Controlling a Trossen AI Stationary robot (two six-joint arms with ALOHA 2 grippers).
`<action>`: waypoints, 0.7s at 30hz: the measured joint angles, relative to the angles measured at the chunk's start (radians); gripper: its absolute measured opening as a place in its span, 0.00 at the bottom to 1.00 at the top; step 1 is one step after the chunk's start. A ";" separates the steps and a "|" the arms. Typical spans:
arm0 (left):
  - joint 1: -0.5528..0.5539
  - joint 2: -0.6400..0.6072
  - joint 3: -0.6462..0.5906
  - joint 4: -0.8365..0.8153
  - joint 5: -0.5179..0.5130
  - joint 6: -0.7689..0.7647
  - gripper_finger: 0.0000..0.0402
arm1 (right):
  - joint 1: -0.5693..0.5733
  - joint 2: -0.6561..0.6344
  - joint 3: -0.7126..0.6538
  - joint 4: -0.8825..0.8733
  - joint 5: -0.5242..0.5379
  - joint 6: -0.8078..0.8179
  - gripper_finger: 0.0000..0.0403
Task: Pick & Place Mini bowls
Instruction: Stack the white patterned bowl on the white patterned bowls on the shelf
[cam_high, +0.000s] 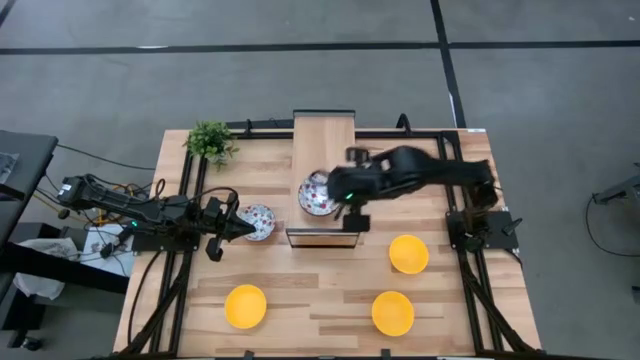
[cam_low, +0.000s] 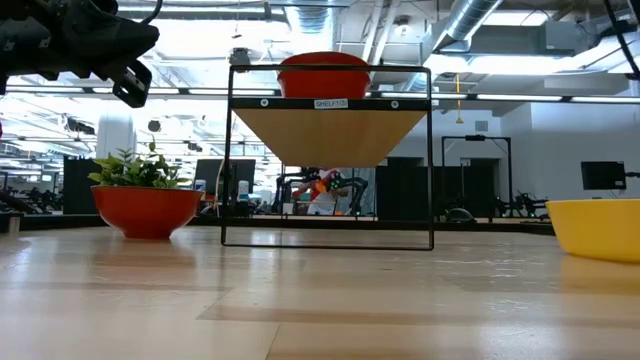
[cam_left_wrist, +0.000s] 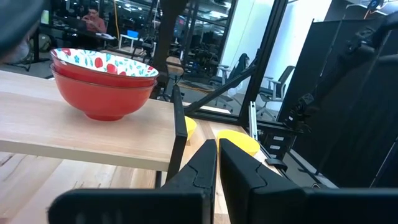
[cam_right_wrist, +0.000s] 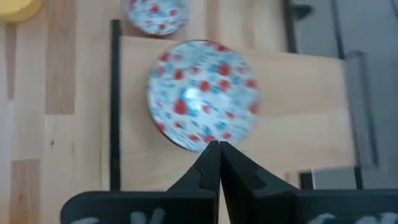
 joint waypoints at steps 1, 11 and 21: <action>0.000 0.000 0.000 0.000 0.000 0.000 0.04 | -0.008 -0.025 0.000 -0.010 -0.001 0.017 0.00; 0.000 0.000 0.000 0.008 0.000 0.000 0.04 | -0.051 -0.240 -0.123 -0.004 -0.004 0.086 0.00; 0.000 0.000 0.000 0.041 0.000 0.000 0.04 | -0.035 -0.493 -0.606 0.346 -0.085 0.124 0.00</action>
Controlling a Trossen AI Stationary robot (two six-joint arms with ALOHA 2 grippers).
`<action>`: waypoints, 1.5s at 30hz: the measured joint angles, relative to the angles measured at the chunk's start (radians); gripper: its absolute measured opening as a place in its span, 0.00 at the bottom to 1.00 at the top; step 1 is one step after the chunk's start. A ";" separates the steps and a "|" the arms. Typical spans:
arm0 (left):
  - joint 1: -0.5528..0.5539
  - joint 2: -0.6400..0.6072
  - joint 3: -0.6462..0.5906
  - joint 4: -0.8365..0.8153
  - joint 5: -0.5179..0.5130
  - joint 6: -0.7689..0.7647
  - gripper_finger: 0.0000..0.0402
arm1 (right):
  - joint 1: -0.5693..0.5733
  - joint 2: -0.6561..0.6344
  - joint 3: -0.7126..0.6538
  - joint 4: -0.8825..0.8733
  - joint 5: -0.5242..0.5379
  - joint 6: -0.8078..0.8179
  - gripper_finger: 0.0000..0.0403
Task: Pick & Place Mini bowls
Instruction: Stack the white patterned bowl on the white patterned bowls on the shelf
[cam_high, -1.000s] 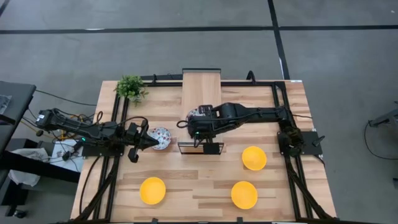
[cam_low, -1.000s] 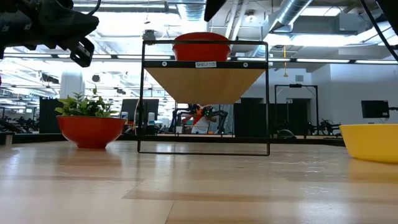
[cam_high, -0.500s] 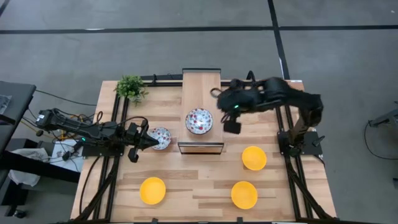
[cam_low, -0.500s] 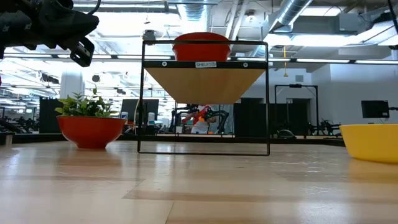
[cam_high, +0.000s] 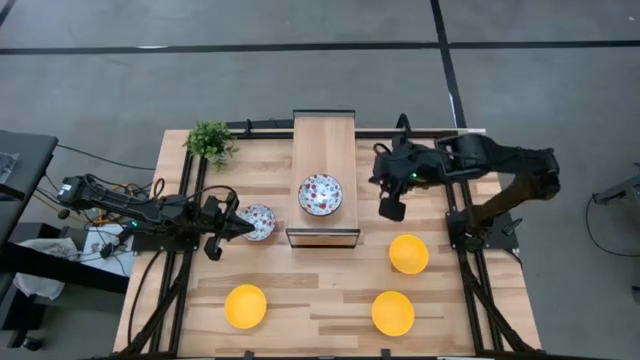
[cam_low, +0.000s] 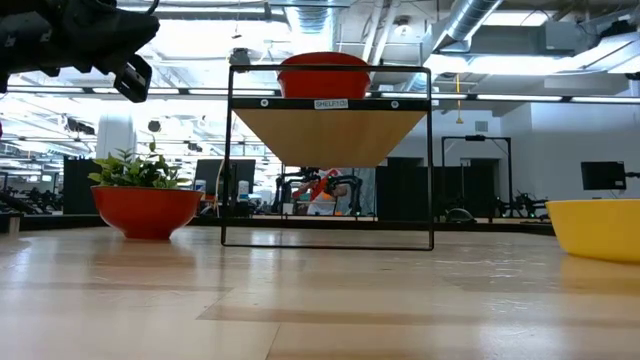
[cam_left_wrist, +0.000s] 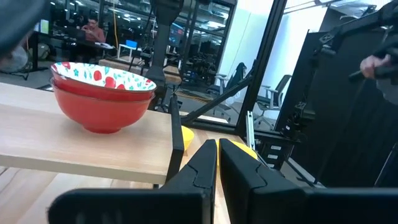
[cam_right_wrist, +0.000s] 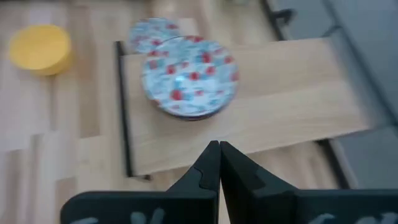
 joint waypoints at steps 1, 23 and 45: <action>0.000 0.000 0.000 0.003 0.000 0.000 0.04 | -0.002 -0.025 -0.055 0.046 -0.029 0.000 0.00; 0.000 0.007 0.000 0.057 -0.055 -0.085 0.04 | -0.017 -0.524 -1.021 1.261 -0.237 0.157 0.00; 0.000 0.448 0.364 -0.481 0.027 -0.124 0.04 | -0.017 -0.581 -1.269 1.740 -0.233 0.192 0.00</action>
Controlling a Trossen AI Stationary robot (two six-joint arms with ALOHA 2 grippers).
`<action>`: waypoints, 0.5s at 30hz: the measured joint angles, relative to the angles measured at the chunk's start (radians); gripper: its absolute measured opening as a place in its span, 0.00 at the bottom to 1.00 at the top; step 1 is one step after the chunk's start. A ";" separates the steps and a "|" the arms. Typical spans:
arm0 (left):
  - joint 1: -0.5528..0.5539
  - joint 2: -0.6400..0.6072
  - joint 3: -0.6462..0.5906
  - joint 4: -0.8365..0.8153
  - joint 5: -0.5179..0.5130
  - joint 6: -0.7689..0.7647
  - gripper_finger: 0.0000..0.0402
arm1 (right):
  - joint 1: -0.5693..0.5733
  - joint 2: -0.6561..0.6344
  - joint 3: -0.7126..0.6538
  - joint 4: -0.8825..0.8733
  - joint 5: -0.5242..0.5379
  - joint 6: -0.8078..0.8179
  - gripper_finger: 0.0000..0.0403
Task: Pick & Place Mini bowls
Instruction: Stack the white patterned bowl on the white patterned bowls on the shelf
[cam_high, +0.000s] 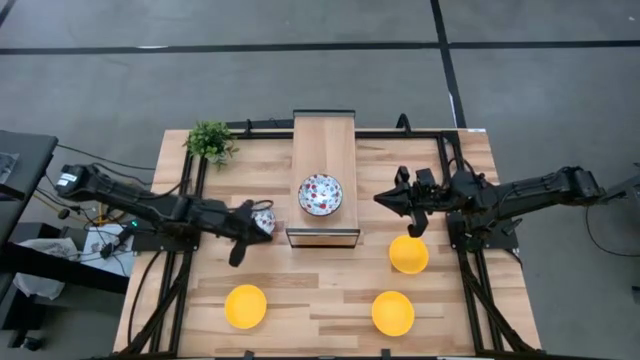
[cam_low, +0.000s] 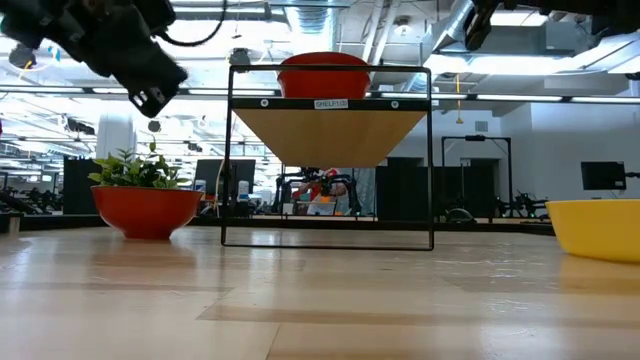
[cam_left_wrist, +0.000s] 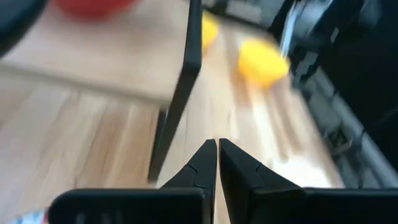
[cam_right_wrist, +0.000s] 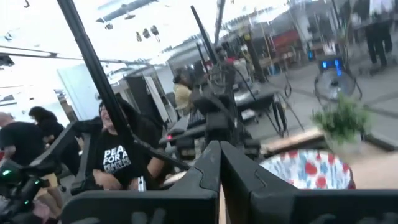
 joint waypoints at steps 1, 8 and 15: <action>0.000 0.018 0.030 -0.064 0.001 0.007 0.04 | 0.000 0.000 0.000 0.016 0.000 -0.012 0.00; 0.000 0.072 0.135 -0.311 0.003 0.072 0.04 | 0.003 -0.020 -0.012 0.074 -0.008 -0.070 0.00; 0.000 0.064 0.136 -0.401 0.014 0.020 0.04 | -0.016 -0.125 -0.150 0.227 0.001 -0.054 0.00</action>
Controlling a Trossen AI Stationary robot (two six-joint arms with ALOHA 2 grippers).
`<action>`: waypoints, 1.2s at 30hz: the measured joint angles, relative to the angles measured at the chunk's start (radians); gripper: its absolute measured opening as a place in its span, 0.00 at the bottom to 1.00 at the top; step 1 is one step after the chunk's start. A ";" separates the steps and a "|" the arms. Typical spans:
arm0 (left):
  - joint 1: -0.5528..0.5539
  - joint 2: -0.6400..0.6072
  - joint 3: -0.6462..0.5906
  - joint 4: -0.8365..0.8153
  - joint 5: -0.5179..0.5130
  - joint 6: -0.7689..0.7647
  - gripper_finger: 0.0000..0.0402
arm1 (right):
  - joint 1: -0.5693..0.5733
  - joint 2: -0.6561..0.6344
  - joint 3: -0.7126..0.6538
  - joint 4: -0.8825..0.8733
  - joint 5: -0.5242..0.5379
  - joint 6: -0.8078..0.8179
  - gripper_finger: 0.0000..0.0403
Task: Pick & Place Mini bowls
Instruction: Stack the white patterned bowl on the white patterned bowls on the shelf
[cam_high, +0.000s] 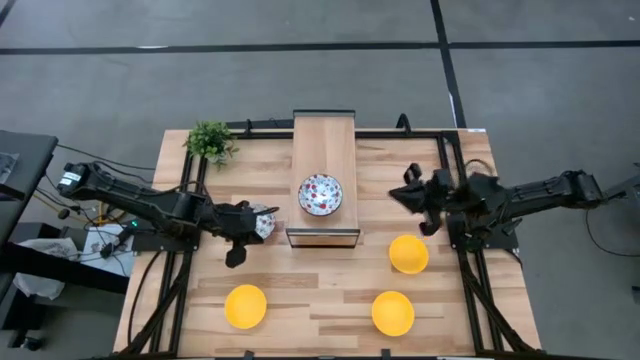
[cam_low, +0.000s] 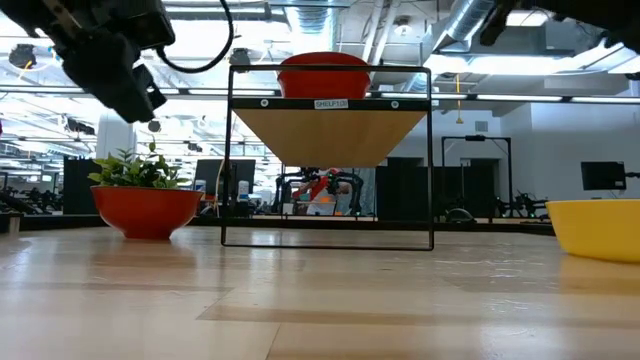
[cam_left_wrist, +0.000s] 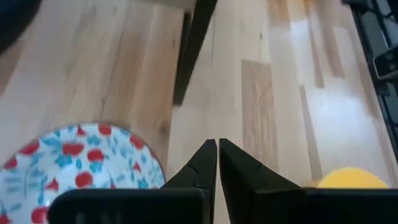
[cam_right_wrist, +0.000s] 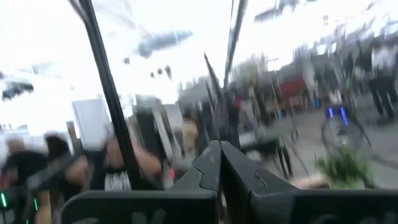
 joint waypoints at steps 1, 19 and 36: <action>0.000 0.000 0.000 0.000 0.012 0.000 0.04 | -0.007 -0.030 -0.023 0.021 0.000 0.016 0.00; 0.000 -0.002 0.000 -0.079 0.033 0.000 0.04 | -0.017 -0.524 -0.024 -0.592 0.163 0.200 0.00; 0.001 0.072 -0.001 -0.134 -0.030 0.044 0.04 | -0.015 -0.627 0.033 -0.926 0.239 0.259 0.00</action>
